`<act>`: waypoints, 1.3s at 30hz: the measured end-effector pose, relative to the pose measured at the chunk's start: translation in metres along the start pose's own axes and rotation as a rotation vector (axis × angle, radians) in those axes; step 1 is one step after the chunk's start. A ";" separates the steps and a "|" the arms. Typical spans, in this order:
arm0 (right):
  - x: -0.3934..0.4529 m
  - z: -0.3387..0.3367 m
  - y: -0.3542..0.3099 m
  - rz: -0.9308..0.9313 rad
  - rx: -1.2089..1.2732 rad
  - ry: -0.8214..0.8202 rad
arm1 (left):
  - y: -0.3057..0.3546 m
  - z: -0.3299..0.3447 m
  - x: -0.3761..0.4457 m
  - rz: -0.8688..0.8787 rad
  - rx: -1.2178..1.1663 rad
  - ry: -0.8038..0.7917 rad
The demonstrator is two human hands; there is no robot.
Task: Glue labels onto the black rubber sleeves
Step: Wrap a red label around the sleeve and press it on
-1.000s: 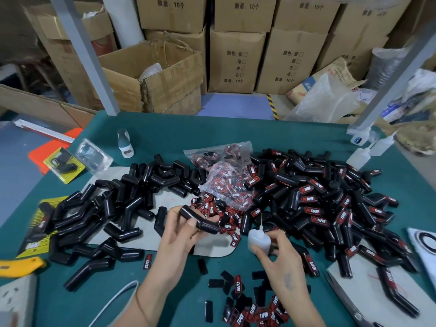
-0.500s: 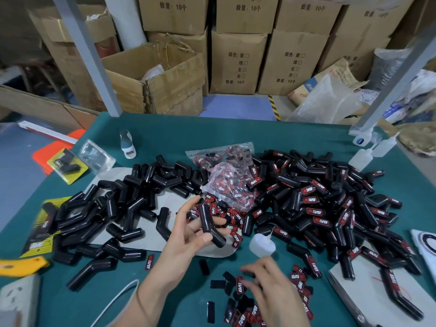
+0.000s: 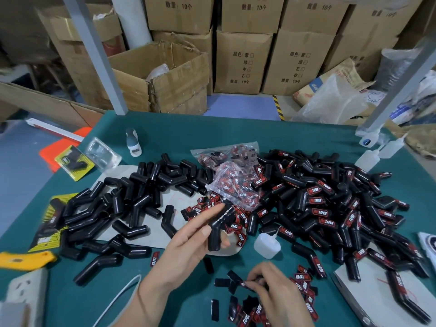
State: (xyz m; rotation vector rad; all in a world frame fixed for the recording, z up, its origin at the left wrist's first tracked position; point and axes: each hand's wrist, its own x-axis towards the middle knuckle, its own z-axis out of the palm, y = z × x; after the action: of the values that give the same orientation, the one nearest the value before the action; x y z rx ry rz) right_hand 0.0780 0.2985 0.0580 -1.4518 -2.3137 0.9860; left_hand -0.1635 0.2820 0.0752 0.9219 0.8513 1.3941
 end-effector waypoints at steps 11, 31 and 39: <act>-0.004 -0.038 -0.045 0.154 0.950 -0.080 | 0.006 -0.002 0.003 0.091 0.405 0.226; 0.012 0.025 -0.044 -0.324 -0.398 0.120 | 0.005 -0.001 0.002 0.093 0.459 0.350; 0.014 0.034 -0.043 -0.511 -0.632 0.298 | 0.001 -0.002 0.003 0.097 0.508 0.333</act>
State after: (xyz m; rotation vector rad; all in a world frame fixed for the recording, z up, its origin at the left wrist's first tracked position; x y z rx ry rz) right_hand 0.0234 0.2847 0.0583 -0.9743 -2.6587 -0.1076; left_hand -0.1660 0.2850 0.0758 1.1383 1.4751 1.4651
